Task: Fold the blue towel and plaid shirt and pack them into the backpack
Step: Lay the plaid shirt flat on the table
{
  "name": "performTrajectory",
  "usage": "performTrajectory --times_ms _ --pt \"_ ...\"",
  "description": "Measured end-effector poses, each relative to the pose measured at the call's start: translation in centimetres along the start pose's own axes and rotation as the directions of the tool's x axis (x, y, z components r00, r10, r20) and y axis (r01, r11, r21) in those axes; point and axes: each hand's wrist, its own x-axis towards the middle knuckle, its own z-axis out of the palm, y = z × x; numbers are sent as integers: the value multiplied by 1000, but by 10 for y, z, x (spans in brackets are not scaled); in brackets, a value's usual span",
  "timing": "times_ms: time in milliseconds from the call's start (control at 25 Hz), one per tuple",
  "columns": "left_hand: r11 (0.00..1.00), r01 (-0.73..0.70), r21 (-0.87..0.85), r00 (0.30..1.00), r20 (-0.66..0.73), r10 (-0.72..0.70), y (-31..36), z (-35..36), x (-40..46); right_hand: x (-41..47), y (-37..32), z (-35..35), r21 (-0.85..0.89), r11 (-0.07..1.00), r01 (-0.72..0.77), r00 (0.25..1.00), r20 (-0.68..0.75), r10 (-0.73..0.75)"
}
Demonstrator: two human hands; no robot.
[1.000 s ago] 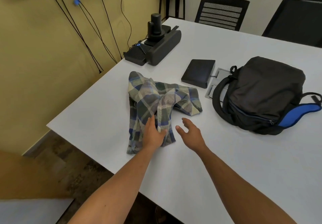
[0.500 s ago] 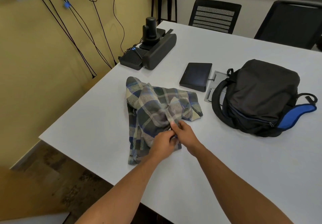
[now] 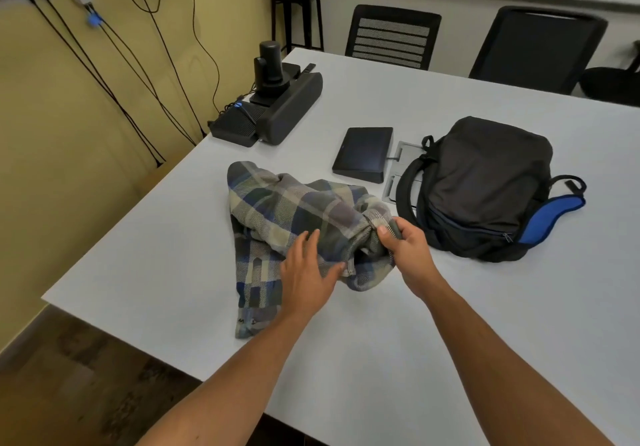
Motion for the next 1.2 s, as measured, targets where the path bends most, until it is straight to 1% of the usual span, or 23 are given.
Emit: performTrajectory --times_ms 80,120,200,240,320,440,520,600,640,680,720,800,840,960,1040,1120,1200 --pt "998 53 -38 993 103 -49 17 6 3 -7 -13 -6 19 998 60 998 34 -61" --pt "994 60 -93 991 124 -48 27 8 5 -9 -17 -9 18 996 86 995 38 -87" --pt "977 34 -211 993 119 -9 48 14 6 -16 -28 -17 47 991 128 992 10 -129" --pt "969 -5 -247 995 99 31 58 16 6 -18 -36 -23 89 986 141 990 -18 -140" --pt "956 -128 -262 988 50 146 74 18 3 -24 -55 -36 202 965 168 985 -84 -154" --pt "922 -285 -263 954 22 301 90 19 0 -31 -86 -59 301 920 251 962 -181 -203" --pt "909 -333 -251 931 64 359 98 22 -3 -33 -97 -73 316 901 298 946 -222 -235" --pt "917 -369 -154 906 161 392 106 31 -6 -34 -100 -88 327 891 316 932 -284 -226" --pt "927 -364 -89 904 206 375 109 37 -9 -34 -100 -96 336 888 314 927 -310 -210" --pt "945 -325 -47 917 227 327 112 42 -12 -35 -98 -103 341 888 308 925 -328 -194" --pt "966 -252 -51 941 218 257 114 46 -13 -35 -96 -109 340 892 299 923 -340 -180" --pt "987 -91 -131 983 148 110 118 51 -12 -36 -92 -122 334 897 288 914 -376 -153" --pt "988 -53 -146 990 120 71 121 51 -10 -36 -90 -129 341 896 286 904 -405 -135" --pt "986 -61 -157 996 53 70 134 42 0 -33 -83 -153 385 883 269 873 -484 -55" --pt "973 -84 -215 996 23 91 146 31 8 -30 -77 -165 419 878 231 872 -490 4" --pt "949 -108 -296 993 6 115 160 20 17 -28 -69 -172 451 874 181 894 -445 44" --pt "918 -138 -373 989 -2 148 175 12 23 -29 -59 -174 444 889 114 933 -356 58"
